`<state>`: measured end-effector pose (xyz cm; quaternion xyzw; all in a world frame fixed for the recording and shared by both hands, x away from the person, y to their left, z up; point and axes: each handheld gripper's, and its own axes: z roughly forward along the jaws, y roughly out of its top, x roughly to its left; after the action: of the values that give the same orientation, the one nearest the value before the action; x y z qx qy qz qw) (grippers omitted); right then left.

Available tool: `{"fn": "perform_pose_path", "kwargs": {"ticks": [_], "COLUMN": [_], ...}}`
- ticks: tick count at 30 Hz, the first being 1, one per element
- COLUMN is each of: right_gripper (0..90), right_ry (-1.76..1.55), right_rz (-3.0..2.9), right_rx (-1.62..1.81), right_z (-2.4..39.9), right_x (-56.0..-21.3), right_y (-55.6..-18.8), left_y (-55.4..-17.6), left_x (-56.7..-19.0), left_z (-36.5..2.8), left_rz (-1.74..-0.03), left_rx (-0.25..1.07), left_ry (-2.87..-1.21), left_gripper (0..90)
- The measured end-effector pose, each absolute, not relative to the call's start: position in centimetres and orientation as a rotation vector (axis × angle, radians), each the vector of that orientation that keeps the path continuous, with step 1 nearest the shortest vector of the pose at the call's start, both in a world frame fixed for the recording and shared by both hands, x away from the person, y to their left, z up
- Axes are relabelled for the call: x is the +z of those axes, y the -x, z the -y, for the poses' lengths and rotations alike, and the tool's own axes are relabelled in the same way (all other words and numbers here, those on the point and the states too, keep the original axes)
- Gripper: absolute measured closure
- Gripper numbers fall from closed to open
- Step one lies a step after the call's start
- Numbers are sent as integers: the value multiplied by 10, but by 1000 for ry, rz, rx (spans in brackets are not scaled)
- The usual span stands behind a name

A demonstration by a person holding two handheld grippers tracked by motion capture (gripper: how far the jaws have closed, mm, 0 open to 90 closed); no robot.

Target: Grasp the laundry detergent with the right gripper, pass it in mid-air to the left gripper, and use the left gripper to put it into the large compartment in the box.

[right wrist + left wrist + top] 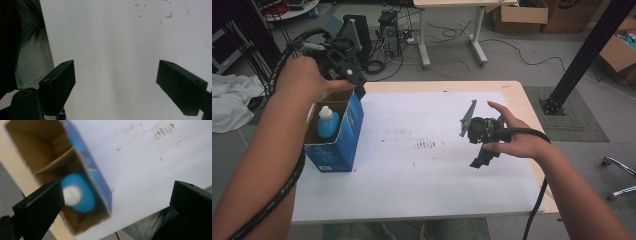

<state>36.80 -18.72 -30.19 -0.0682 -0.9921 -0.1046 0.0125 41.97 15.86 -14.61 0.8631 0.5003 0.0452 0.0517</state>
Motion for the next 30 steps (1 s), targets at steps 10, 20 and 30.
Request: {"fn": "perform_pose_path", "kwargs": {"ticks": [10,20,30], "right_gripper": [161,156,156], "right_ry": [217,240,250], "right_rz": [3102,3122,3113], "right_rx": [-262,-246,-211], "right_z": [189,190,191], "right_x": [-300,-288,-291], "right_y": [-370,-373,-376], "left_y": [-408,-388,-374], "left_x": [-148,-186,-218], "left_z": [-118,-97,-79], "left_rz": [-1083,-689,-416], "left_rx": [177,76,-63], "left_ry": [-2805,-3002,-3066], "left_gripper": [1,1,1]}}
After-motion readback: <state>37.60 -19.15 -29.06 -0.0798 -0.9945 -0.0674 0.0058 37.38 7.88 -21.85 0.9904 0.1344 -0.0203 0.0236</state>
